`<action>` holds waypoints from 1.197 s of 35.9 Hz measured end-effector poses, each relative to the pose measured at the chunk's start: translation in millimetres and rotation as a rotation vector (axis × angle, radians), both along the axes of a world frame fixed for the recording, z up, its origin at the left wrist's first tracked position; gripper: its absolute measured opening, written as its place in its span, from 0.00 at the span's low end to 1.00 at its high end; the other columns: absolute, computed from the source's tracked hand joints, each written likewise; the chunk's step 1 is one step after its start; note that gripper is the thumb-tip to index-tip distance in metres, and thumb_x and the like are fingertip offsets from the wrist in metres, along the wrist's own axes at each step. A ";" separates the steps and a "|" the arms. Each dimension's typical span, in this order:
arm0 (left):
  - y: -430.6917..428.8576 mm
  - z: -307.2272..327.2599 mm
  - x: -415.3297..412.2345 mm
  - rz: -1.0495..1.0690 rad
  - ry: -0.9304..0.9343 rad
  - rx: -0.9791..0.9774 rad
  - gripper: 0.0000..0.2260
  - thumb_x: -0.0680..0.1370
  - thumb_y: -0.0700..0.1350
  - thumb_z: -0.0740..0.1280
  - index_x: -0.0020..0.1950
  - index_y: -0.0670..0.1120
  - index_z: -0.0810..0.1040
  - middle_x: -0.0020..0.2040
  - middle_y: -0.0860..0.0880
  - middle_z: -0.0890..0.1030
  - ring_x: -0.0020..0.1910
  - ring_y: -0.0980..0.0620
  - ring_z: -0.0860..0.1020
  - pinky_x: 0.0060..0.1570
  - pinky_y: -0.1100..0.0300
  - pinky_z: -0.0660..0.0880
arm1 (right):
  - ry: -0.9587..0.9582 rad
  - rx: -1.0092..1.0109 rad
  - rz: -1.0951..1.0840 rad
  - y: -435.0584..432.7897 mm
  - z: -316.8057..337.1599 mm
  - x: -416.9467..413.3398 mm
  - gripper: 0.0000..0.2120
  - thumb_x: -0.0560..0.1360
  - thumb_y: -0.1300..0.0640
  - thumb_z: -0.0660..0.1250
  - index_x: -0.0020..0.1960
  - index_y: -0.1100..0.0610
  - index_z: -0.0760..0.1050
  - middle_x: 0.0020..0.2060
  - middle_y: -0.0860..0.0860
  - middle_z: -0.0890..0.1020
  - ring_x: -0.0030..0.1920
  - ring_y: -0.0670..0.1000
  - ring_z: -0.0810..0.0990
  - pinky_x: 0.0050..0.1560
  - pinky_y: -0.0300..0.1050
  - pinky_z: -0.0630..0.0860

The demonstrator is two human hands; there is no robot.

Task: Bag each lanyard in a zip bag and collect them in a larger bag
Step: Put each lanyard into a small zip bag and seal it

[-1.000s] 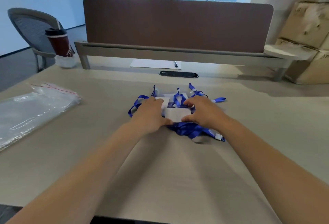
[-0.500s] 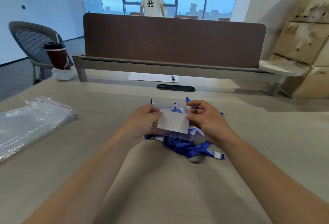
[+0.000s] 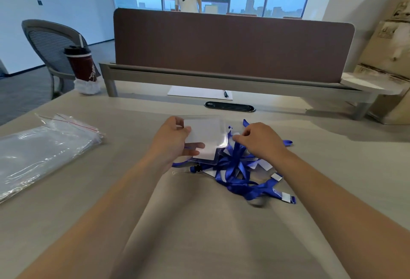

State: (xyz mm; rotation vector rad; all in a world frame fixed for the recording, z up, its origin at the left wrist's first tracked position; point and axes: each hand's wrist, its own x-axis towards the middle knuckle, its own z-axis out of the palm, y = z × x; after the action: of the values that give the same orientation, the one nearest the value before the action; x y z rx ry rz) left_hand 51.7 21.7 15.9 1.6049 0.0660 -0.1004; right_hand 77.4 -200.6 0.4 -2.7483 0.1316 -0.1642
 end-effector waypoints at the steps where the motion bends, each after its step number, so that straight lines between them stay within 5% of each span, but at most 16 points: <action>1: 0.4 0.1 0.8 -0.002 0.007 0.002 0.07 0.84 0.40 0.59 0.62 0.45 0.68 0.62 0.43 0.77 0.40 0.41 0.86 0.43 0.48 0.83 | 0.025 -0.028 -0.019 2.8 -0.4 3.9 0.26 0.76 0.40 0.65 0.36 0.63 0.78 0.27 0.56 0.76 0.29 0.53 0.74 0.35 0.48 0.73; 6: 1.9 3.0 4.3 -0.003 0.030 0.002 0.08 0.84 0.41 0.60 0.62 0.46 0.68 0.62 0.44 0.76 0.40 0.42 0.86 0.46 0.47 0.84 | 0.102 -0.084 -0.053 17.8 1.8 15.9 0.28 0.72 0.34 0.66 0.30 0.57 0.68 0.26 0.51 0.71 0.30 0.52 0.71 0.32 0.44 0.67; 10: 5.3 6.8 6.9 0.021 0.025 0.010 0.07 0.84 0.41 0.59 0.62 0.47 0.69 0.57 0.49 0.77 0.38 0.44 0.86 0.46 0.45 0.83 | 0.155 -0.146 -0.044 27.5 0.6 18.2 0.29 0.66 0.30 0.70 0.34 0.56 0.70 0.31 0.51 0.75 0.34 0.52 0.74 0.36 0.46 0.72; 15: 10.4 7.2 8.7 0.045 0.049 0.009 0.07 0.84 0.41 0.60 0.61 0.47 0.70 0.53 0.51 0.77 0.36 0.47 0.86 0.41 0.50 0.84 | 0.131 -0.146 -0.045 32.9 -4.0 19.0 0.13 0.72 0.53 0.69 0.33 0.57 0.71 0.30 0.52 0.76 0.31 0.52 0.74 0.31 0.43 0.68; 18: 13.8 5.3 8.4 0.059 0.053 0.004 0.06 0.84 0.41 0.60 0.60 0.49 0.70 0.53 0.51 0.77 0.36 0.48 0.86 0.37 0.53 0.84 | 0.080 -0.131 -0.051 33.4 -5.2 17.6 0.08 0.72 0.59 0.65 0.36 0.59 0.77 0.31 0.53 0.79 0.33 0.54 0.77 0.33 0.46 0.74; 21: 16.0 3.6 8.3 0.066 0.034 -0.033 0.06 0.84 0.39 0.58 0.59 0.47 0.69 0.58 0.47 0.76 0.37 0.46 0.86 0.41 0.47 0.84 | -0.020 -0.013 -0.068 28.8 2.0 13.8 0.09 0.74 0.60 0.63 0.39 0.59 0.81 0.35 0.54 0.83 0.36 0.54 0.80 0.39 0.49 0.79; 23: 17.3 2.9 8.7 0.090 0.032 -0.068 0.07 0.83 0.38 0.57 0.59 0.47 0.69 0.59 0.45 0.76 0.40 0.43 0.86 0.44 0.42 0.83 | -0.087 0.107 -0.084 24.7 10.3 8.6 0.11 0.74 0.61 0.63 0.35 0.56 0.79 0.33 0.52 0.81 0.34 0.51 0.78 0.33 0.45 0.73; 25: 17.6 2.3 9.2 0.147 0.020 -0.049 0.06 0.83 0.38 0.58 0.55 0.49 0.71 0.59 0.44 0.77 0.46 0.40 0.85 0.43 0.42 0.83 | -0.135 0.214 -0.088 22.4 19.1 1.8 0.13 0.74 0.60 0.63 0.32 0.54 0.78 0.31 0.50 0.80 0.32 0.49 0.77 0.31 0.42 0.68; 28: 14.2 2.4 8.9 0.179 0.022 -0.026 0.08 0.82 0.38 0.58 0.52 0.51 0.71 0.58 0.45 0.78 0.51 0.39 0.83 0.45 0.45 0.83 | -0.185 0.406 -0.068 25.4 32.4 -10.0 0.11 0.76 0.60 0.65 0.36 0.56 0.80 0.33 0.50 0.83 0.35 0.52 0.80 0.36 0.45 0.74; 33: -3.2 11.9 2.5 0.141 0.078 -0.117 0.10 0.83 0.37 0.56 0.63 0.46 0.69 0.61 0.45 0.74 0.38 0.43 0.86 0.48 0.45 0.83 | -0.217 0.576 0.014 39.4 53.5 -28.5 0.08 0.78 0.59 0.66 0.41 0.57 0.81 0.33 0.51 0.84 0.33 0.47 0.79 0.34 0.40 0.72; 40: -20.2 21.0 -1.4 0.145 0.052 -0.204 0.15 0.83 0.45 0.63 0.68 0.46 0.66 0.59 0.47 0.72 0.39 0.46 0.85 0.45 0.52 0.84 | -0.173 0.615 0.135 62.4 55.9 -44.1 0.07 0.78 0.59 0.68 0.41 0.53 0.80 0.32 0.51 0.85 0.29 0.45 0.80 0.36 0.39 0.75; 43: -21.9 20.4 -3.4 0.163 0.029 -0.224 0.13 0.81 0.46 0.66 0.63 0.48 0.67 0.53 0.48 0.77 0.39 0.46 0.86 0.41 0.54 0.84 | -0.145 0.592 0.132 69.1 48.6 -47.3 0.07 0.78 0.58 0.67 0.42 0.53 0.80 0.32 0.49 0.85 0.28 0.43 0.80 0.36 0.38 0.74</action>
State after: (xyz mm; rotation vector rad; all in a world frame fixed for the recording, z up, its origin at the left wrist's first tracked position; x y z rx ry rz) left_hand 48.3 -0.2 36.3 1.3692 0.2015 -0.0042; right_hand 30.1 -131.5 49.0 -2.1392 -0.0385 -0.2429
